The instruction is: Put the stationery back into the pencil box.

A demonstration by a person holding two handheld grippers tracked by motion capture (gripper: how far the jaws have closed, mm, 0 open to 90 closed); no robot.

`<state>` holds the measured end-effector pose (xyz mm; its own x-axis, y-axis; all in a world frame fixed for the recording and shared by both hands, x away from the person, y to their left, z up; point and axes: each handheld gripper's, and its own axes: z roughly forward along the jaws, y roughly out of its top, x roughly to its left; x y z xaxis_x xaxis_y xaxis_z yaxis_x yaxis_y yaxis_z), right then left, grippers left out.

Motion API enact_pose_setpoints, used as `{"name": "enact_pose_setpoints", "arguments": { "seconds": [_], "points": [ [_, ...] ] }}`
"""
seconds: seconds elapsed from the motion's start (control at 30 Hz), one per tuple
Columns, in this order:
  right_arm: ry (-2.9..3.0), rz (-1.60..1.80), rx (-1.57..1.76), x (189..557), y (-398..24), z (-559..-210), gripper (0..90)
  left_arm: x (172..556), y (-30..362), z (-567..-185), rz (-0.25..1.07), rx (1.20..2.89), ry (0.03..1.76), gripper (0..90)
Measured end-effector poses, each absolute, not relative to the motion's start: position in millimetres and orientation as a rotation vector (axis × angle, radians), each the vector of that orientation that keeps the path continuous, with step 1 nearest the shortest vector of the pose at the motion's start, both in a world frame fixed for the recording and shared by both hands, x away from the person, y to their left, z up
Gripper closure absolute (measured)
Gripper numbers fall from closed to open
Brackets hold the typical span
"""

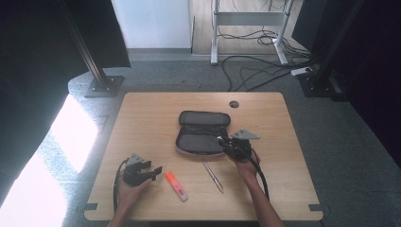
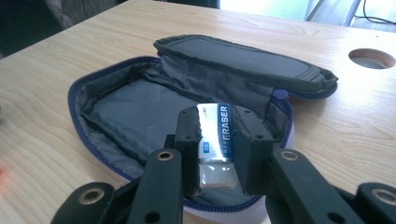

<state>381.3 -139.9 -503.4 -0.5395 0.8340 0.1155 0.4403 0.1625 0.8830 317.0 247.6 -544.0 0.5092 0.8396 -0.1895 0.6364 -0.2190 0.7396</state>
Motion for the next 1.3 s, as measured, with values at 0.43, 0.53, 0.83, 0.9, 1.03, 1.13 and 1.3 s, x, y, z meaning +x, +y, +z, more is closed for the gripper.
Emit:
{"name": "enact_pose_setpoints", "arguments": {
  "seconds": [0.43, 0.53, 0.83, 0.9, 1.03, 1.13, 1.3],
  "points": [
    [2.057, 1.297, 1.247, 397, -136, -509, 72.4, 317, 248, -544, 0.315, 1.945, 1.215, 38.1],
    [2.060, 1.285, 1.259, 401, -136, -512, 72.5, 317, 248, -545, 0.309, 1.949, 1.214, 38.0],
    [2.087, 1.289, 1.292, 410, -132, -515, 72.4, 317, 247, -545, 0.303, 1.957, 1.207, 37.7],
    [2.091, 1.274, 1.293, 412, -130, -515, 72.4, 317, 248, -545, 0.302, 1.955, 1.212, 37.7],
    [2.096, 1.238, 1.288, 416, -128, -516, 72.4, 318, 248, -545, 0.300, 1.955, 1.211, 37.7],
    [2.099, 1.220, 1.283, 417, -126, -518, 72.4, 318, 248, -545, 0.301, 1.958, 1.210, 37.7],
    [2.109, 1.203, 1.292, 418, -125, -523, 72.3, 317, 248, -545, 0.301, 1.956, 1.206, 37.7]
  ]
}}
